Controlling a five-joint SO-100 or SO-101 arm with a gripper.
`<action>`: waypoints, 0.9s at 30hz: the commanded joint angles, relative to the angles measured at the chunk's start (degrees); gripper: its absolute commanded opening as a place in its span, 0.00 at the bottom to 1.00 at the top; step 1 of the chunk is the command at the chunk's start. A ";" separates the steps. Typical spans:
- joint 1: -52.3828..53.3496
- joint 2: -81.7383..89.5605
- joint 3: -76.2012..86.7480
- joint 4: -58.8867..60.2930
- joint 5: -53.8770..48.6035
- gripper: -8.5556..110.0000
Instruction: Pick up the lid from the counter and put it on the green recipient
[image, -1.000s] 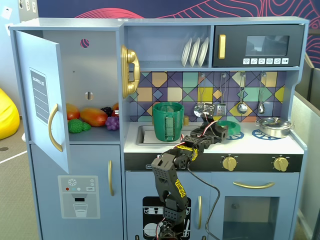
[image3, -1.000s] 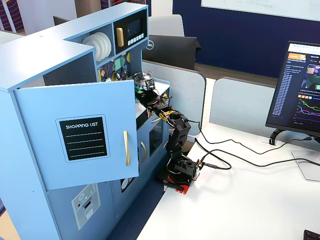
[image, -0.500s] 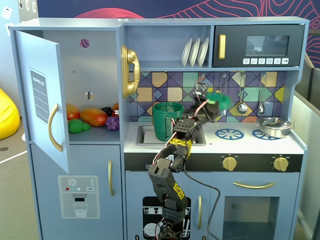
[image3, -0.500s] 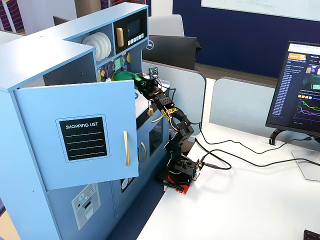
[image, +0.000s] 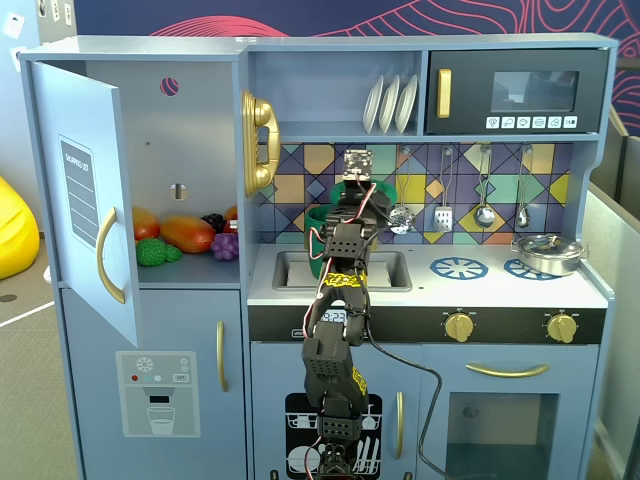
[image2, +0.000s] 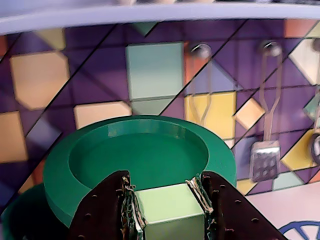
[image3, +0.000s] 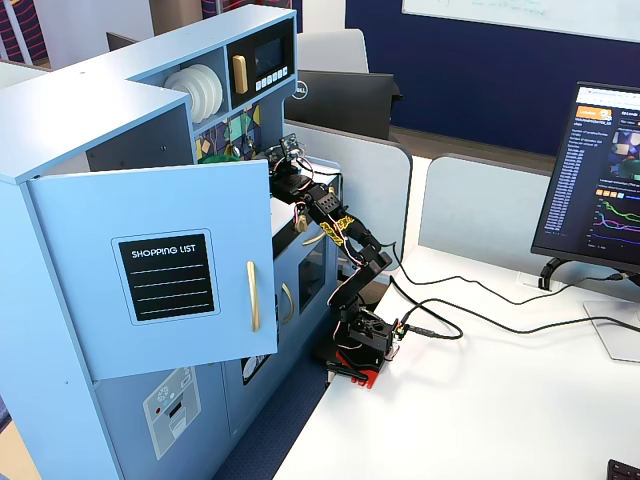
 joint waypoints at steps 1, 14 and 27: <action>-3.96 3.52 -5.98 2.29 -1.23 0.07; -6.94 1.67 -6.94 3.60 -1.49 0.07; -6.68 -2.55 -6.94 3.52 -2.02 0.07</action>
